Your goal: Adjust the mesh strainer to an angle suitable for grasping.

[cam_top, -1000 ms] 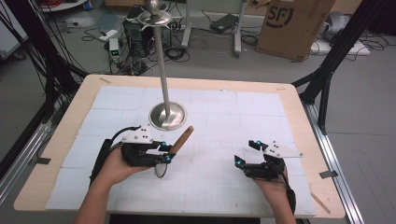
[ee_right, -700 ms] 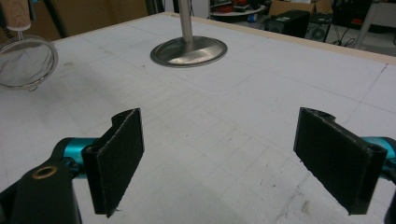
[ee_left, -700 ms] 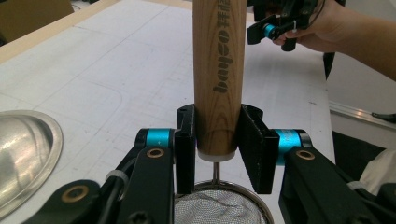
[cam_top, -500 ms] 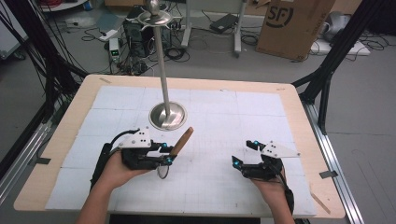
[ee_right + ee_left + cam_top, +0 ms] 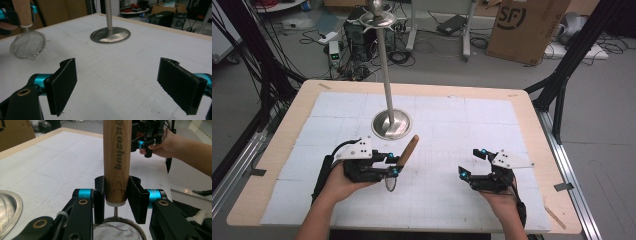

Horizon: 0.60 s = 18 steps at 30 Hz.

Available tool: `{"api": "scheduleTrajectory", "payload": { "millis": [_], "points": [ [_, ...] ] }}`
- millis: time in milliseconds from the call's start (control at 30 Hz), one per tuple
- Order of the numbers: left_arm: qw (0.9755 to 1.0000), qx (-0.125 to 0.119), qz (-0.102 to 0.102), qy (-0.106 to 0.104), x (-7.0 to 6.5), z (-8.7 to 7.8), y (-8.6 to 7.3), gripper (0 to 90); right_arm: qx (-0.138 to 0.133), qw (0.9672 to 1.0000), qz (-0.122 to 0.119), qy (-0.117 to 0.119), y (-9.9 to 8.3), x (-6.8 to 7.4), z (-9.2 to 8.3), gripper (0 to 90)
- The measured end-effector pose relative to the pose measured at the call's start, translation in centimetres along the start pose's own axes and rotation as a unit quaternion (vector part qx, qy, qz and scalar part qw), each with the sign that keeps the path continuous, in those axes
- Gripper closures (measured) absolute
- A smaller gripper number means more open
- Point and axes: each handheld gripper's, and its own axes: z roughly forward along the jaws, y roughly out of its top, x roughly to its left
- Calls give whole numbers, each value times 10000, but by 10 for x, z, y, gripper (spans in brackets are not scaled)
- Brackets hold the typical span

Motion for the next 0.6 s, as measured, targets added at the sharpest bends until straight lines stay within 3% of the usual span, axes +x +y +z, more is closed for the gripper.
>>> {"api": "scheduleTrajectory", "payload": {
  "millis": [600],
  "points": [
    [9993,-331,-9,-190,1,-4,0,684,-351,9987,-68,370,21,11,-3,152]
  ]
}}
